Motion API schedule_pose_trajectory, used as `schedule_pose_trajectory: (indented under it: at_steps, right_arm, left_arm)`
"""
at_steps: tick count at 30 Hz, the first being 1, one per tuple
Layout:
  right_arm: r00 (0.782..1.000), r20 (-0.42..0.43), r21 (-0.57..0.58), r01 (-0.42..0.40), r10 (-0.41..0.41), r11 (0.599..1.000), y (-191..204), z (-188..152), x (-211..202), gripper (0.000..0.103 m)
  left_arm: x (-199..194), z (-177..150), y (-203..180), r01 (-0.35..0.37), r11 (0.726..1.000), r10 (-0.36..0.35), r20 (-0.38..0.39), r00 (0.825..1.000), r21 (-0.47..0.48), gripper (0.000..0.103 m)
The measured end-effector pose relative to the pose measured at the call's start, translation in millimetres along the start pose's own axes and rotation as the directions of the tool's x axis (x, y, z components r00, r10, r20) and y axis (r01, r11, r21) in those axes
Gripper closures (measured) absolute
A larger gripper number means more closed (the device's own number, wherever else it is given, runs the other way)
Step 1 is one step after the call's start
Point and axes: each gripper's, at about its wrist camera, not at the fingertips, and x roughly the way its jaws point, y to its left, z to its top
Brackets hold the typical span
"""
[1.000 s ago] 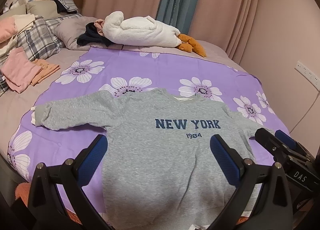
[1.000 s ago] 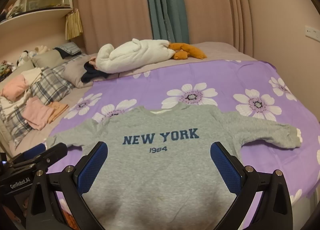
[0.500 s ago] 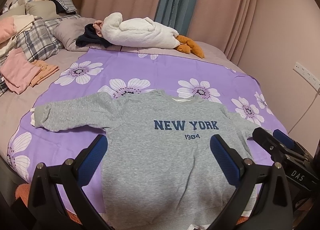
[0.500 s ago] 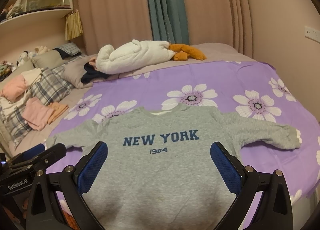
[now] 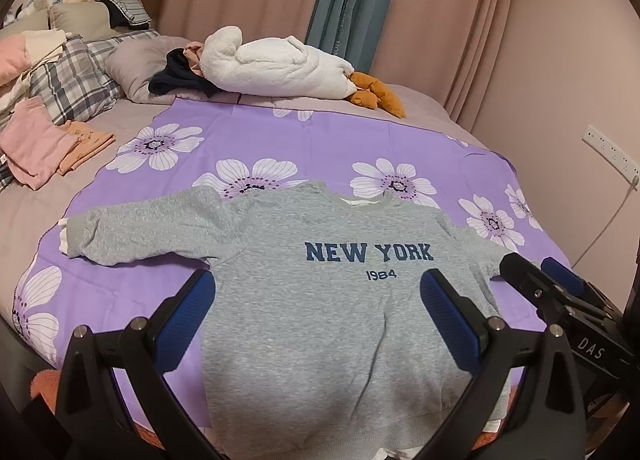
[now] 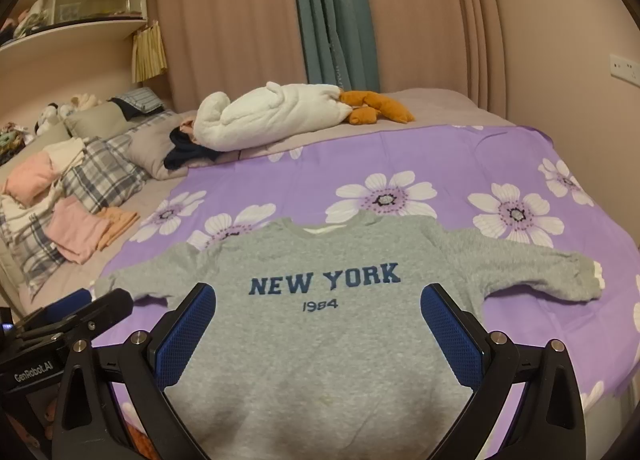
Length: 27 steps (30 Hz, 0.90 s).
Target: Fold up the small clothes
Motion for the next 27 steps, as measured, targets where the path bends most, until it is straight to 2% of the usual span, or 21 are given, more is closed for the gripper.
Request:
schedule_pose_trajectory:
  at_steps: [27]
  right_arm:
    - [1.000, 0.014, 0.001, -0.002, 0.002, 1.000, 3.8, 4.2, -3.8, 0.001]
  left_arm:
    - [-3.5, 3.6, -0.6, 0.025, 1.000, -0.025, 0.001, 1.000, 0.001, 0.000]
